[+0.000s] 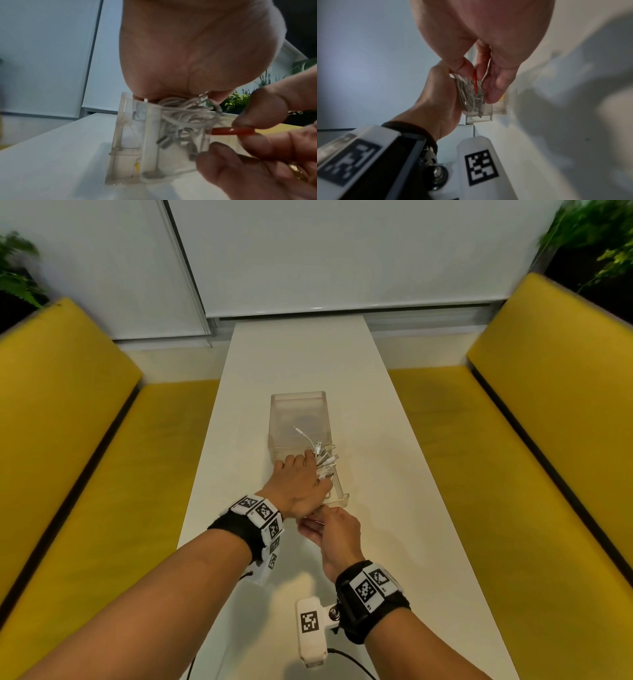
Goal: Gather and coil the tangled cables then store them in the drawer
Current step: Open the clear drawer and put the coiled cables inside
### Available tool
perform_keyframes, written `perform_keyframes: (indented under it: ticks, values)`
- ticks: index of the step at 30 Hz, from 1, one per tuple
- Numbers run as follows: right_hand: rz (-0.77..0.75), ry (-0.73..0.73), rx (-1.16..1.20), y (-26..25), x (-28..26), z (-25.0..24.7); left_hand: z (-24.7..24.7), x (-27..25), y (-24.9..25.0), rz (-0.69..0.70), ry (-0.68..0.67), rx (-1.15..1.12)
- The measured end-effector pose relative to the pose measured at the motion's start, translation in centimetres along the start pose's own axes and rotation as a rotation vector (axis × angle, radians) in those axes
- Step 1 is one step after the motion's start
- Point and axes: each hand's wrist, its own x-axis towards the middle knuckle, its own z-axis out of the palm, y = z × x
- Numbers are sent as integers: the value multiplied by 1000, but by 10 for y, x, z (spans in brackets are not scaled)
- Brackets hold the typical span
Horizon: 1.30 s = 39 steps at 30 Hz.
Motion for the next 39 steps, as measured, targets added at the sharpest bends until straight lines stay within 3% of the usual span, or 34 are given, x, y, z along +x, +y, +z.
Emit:
perform_keyframes:
  ticks: [6,15,23,34,39]
  values:
    - [19,23,-33,0,2,-1,-4,2,-15,65,11,-170]
    - [1,16,-39,1,2,-1,4,-12,7,-19,246,-223]
    - [6,8,-52,4,3,-5,10,-11,9,11,178,53]
    - [13,-33,-7,-2,-2,-7,6,-16,2,77,243,57]
    - [16,-19,11,2,-1,-5,5,-12,-8,102,208,-113]
